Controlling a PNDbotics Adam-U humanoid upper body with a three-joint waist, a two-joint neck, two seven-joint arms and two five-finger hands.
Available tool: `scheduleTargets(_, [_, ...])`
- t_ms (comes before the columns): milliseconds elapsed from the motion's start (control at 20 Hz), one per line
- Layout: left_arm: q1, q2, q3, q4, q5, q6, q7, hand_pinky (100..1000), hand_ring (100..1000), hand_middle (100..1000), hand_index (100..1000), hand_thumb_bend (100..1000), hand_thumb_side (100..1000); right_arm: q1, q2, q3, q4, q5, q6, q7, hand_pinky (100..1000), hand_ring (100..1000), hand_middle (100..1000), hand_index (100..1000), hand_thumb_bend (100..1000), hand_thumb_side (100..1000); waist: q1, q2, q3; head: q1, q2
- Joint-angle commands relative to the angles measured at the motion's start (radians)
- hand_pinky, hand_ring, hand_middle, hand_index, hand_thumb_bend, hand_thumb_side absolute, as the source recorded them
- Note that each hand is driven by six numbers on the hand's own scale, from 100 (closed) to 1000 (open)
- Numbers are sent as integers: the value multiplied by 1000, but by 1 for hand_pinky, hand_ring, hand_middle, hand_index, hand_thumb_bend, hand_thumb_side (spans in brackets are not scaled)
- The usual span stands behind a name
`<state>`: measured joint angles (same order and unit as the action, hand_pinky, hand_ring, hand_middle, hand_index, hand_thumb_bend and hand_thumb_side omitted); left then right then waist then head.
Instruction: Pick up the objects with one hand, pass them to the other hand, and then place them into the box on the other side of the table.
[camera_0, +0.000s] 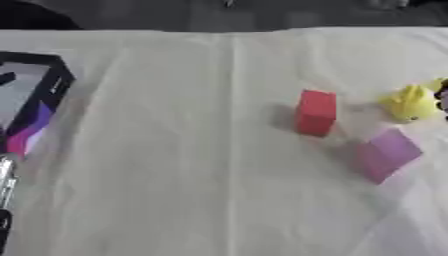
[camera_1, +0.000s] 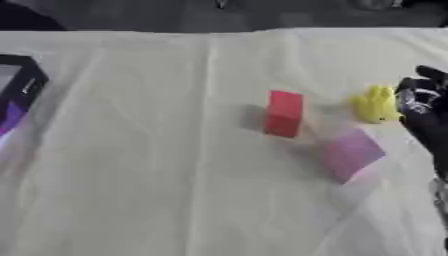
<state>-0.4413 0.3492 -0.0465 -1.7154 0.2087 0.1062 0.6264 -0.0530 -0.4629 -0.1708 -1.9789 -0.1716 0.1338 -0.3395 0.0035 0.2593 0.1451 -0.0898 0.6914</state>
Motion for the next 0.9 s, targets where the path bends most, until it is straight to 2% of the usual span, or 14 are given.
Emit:
scheduleTargets(50, [-14, 18, 6, -16, -2, 1, 0, 683, 721, 774, 753, 174, 804, -6, -24, -8, -21, 4, -2, 5, 713, 678, 663, 816, 108, 342, -5, 0, 0, 2, -3])
scheduleTargets(350, [-16, 19, 9, -17, -3, 0, 1, 683, 722, 774, 754, 174, 802, -14, -32, -8, -21, -5, -6, 8, 715, 686, 673, 820, 117, 338, -7, 1, 4, -9, 9])
scheduleTargets(500, [-17, 21, 12, -18, -3, 0, 4, 683, 721, 774, 753, 174, 802, -15, -65, -8, -21, -18, -15, 15, 722, 704, 687, 826, 128, 333, -6, 2, 4, -11, 8])
scheduleTargets(900, [1, 41, 11, -12, -3, 3, 4, 683, 722, 774, 753, 171, 806, 8, -298, 7, -21, -89, -67, 116, 746, 741, 725, 846, 172, 321, -19, -7, -5, -39, 2])
